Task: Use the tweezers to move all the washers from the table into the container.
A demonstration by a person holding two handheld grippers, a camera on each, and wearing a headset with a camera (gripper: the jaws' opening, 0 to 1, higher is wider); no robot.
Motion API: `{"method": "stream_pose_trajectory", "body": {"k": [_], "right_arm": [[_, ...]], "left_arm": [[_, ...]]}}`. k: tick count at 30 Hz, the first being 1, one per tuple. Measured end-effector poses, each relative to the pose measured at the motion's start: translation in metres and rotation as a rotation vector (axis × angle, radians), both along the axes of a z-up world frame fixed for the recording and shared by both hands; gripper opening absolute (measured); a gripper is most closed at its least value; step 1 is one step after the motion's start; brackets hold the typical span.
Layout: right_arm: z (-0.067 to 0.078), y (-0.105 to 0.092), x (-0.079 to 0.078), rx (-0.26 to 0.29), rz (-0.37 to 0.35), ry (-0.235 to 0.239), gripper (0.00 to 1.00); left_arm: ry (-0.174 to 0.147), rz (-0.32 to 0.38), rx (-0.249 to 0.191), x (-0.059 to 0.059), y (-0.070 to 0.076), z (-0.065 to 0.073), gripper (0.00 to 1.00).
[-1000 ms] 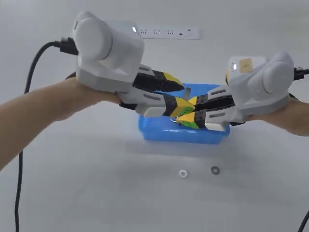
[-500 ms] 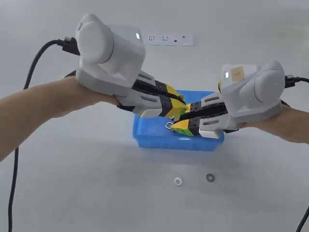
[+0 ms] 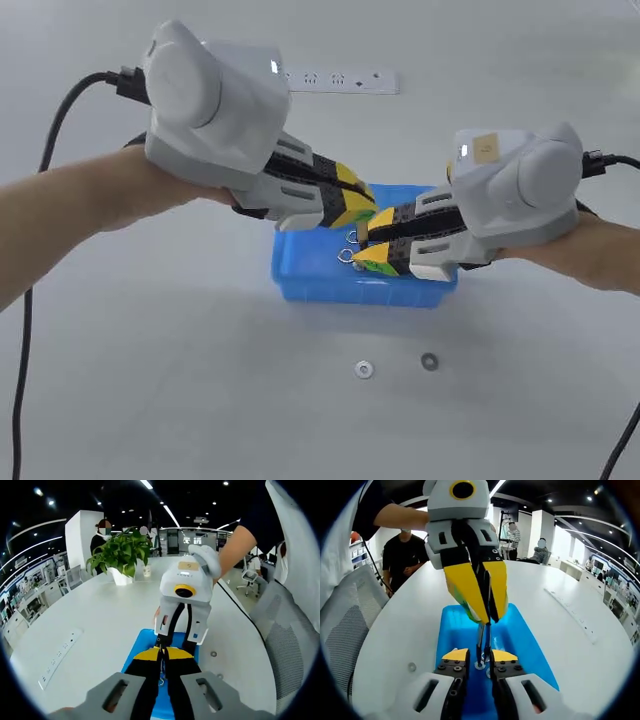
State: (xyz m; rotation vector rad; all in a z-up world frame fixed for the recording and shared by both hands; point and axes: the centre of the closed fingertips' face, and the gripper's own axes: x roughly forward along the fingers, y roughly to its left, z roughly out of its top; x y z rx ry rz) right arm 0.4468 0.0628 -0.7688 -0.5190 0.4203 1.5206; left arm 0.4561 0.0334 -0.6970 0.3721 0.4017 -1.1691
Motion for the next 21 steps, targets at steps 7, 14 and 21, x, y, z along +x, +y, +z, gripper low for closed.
{"method": "stream_pose_trajectory", "body": {"k": [7,14,21], "right_arm": [[0.001,-0.003,-0.001,-0.006,-0.013,-0.004,0.18],[0.012,-0.01,-0.001,0.007,-0.037,-0.004,0.23],[0.031,-0.015,-0.011,0.043,-0.03,-0.012,0.35]], "left_arm": [[-0.017,-0.01,0.032,-0.003,0.002,0.001,0.06],[-0.039,0.002,0.033,-0.005,0.008,0.015,0.06],[-0.069,-0.003,0.029,-0.016,0.011,0.032,0.06]]}}
